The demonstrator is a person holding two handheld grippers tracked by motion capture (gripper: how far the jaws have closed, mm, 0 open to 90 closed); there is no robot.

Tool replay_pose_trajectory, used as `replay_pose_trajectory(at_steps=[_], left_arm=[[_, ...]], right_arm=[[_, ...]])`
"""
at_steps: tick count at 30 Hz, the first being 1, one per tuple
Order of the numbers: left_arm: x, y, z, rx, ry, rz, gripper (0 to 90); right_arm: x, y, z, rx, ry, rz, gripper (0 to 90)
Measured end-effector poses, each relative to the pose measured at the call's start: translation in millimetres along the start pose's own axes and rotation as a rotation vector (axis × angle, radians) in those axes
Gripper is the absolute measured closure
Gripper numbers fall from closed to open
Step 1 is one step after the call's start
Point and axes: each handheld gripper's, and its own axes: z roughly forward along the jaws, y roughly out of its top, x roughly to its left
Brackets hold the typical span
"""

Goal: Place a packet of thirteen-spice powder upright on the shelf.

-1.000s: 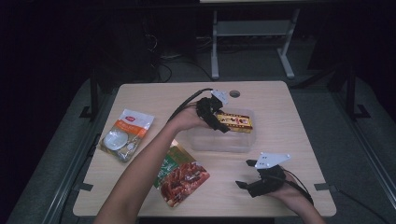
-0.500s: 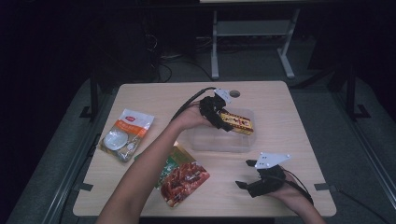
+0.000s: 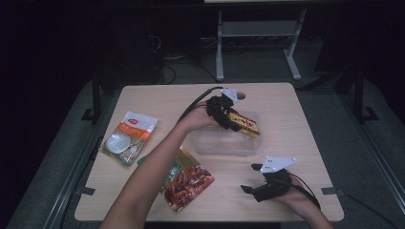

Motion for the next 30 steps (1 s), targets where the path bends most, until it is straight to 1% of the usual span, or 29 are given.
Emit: replay_pose_trajectory(at_steps=[2, 4, 9, 11, 12, 13, 17, 18, 19, 24, 26, 27, 30], left_arm=[[0.1, 1.3, -0.5, -0.014, 0.0, -0.008, 30.6], [0.7, 3.9, -1.3, -0.032, 0.004, -0.003, 30.5], [0.5, 8.6, -0.8, -0.039, 0.006, 0.002, 30.5], [1.0, 11.9, -0.2, -0.054, 0.003, 0.002, 30.4], [1.0, 11.9, -0.2, -0.054, 0.003, 0.002, 30.4], [1.1, 13.9, 0.6, -0.068, 0.001, -0.003, 30.4], [1.3, 17.2, 1.8, -0.075, 0.0, 0.0, 30.4], [1.1, 18.2, 1.9, -0.087, -0.004, -0.001, 30.4], [0.9, 19.3, 2.4, -0.104, -0.009, -0.006, 30.5], [-1.6, 23.1, 10.8, -0.103, -0.018, -0.002, 30.3], [-1.2, 24.0, 12.7, -0.113, -0.019, -0.004, 30.2], [-0.6, 24.7, 13.9, -0.129, -0.022, -0.016, 30.3], [-0.2, 25.5, 15.0, -0.135, -0.023, -0.016, 30.3]], right_arm=[[0.0, 0.0, 0.0, 0.0, 0.001, -0.001, 14.4], [-0.2, 0.0, 0.1, -0.001, 0.001, -0.003, 14.4], [-0.1, 0.0, 0.0, -0.002, 0.002, -0.004, 14.4], [-0.2, -0.1, 0.0, -0.002, 0.002, -0.004, 14.4], [-0.2, -0.1, 0.0, -0.002, 0.002, -0.004, 14.4], [-0.2, -0.1, 0.0, -0.001, 0.003, -0.004, 14.4], [-0.1, -0.1, 0.0, -0.001, 0.004, -0.005, 14.4], [-0.1, -0.1, 0.0, -0.001, 0.004, -0.005, 14.4], [0.0, -0.1, 0.0, -0.002, 0.005, -0.005, 14.4], [0.5, 0.0, 0.7, 0.004, 0.007, -0.002, 14.4], [0.6, 0.1, 0.6, 0.003, 0.006, -0.004, 14.4], [0.6, 0.1, 0.5, 0.002, 0.006, -0.006, 14.4], [0.7, 0.1, 0.5, 0.003, 0.006, -0.004, 14.4]])
